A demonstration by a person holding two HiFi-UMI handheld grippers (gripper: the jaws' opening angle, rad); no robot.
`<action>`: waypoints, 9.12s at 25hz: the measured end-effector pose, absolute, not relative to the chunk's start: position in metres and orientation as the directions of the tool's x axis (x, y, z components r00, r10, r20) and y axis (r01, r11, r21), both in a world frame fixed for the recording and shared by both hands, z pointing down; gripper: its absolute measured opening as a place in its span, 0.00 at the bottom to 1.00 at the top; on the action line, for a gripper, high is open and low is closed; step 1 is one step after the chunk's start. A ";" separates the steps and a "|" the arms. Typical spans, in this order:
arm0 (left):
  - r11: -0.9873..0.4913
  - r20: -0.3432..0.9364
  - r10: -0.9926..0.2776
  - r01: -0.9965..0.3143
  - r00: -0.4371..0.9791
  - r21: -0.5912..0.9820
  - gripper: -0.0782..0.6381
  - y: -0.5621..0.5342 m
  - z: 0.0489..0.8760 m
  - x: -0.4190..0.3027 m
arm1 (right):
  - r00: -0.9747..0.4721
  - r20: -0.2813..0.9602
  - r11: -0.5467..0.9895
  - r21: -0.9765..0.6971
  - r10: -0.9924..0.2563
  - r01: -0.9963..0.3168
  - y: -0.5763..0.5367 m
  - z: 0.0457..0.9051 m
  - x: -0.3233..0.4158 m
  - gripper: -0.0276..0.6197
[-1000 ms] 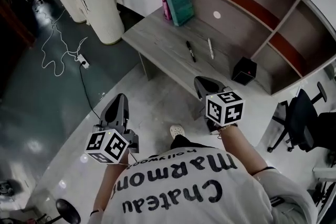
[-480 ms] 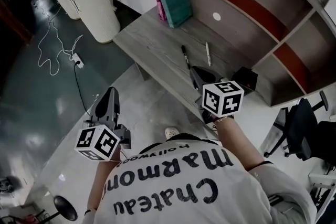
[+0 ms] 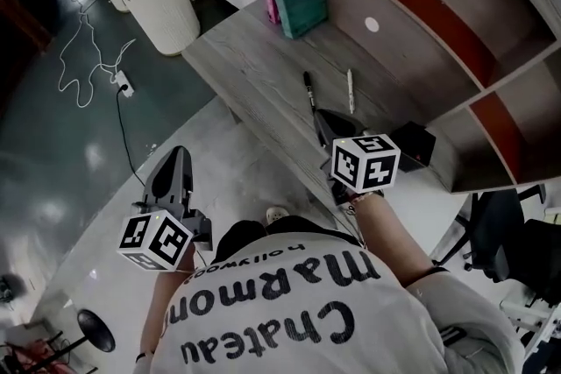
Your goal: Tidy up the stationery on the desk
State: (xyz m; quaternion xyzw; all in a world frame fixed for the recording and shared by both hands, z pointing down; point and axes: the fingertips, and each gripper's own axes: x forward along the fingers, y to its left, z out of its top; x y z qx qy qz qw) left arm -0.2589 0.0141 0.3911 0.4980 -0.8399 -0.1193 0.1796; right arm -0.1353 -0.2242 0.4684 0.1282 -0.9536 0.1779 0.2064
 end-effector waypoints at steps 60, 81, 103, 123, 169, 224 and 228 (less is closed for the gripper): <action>0.680 0.363 -0.732 -0.649 -0.576 0.341 0.13 0.009 0.427 -0.286 | -0.655 0.736 0.942 -0.070 -0.173 -0.327 -0.296 0.625 -0.182 0.25; 0.623 0.339 -0.780 -0.705 -0.526 0.339 0.13 -0.003 0.424 -0.303 | -0.620 0.757 0.913 -0.080 -0.206 -0.401 -0.302 0.627 -0.172 0.13; 0.476 0.273 -0.878 -0.784 -0.394 0.399 0.13 0.032 0.413 -0.295 | -0.575 0.756 0.827 -0.081 -0.313 -0.556 -0.241 0.603 -0.101 0.12; 0.260 0.220 -0.959 -0.854 -0.176 0.451 0.13 0.059 0.412 -0.237 | -0.594 0.699 0.717 -0.168 -0.397 -0.677 -0.131 0.554 -0.010 0.12; 0.134 0.195 -0.979 -0.920 -0.064 0.367 0.13 0.018 0.399 -0.219 | -0.424 0.506 0.470 -0.041 -0.751 -0.882 -0.202 0.426 0.162 0.12; 0.201 0.258 -0.961 -0.900 -0.104 0.387 0.13 -0.100 0.414 -0.223 | -0.202 0.874 0.805 0.288 -0.443 -0.519 -0.345 0.506 0.135 0.12; 0.207 0.261 -0.959 -0.898 -0.108 0.389 0.13 -0.098 0.414 -0.228 | -0.186 0.882 0.806 0.286 -0.433 -0.519 -0.346 0.507 0.131 0.12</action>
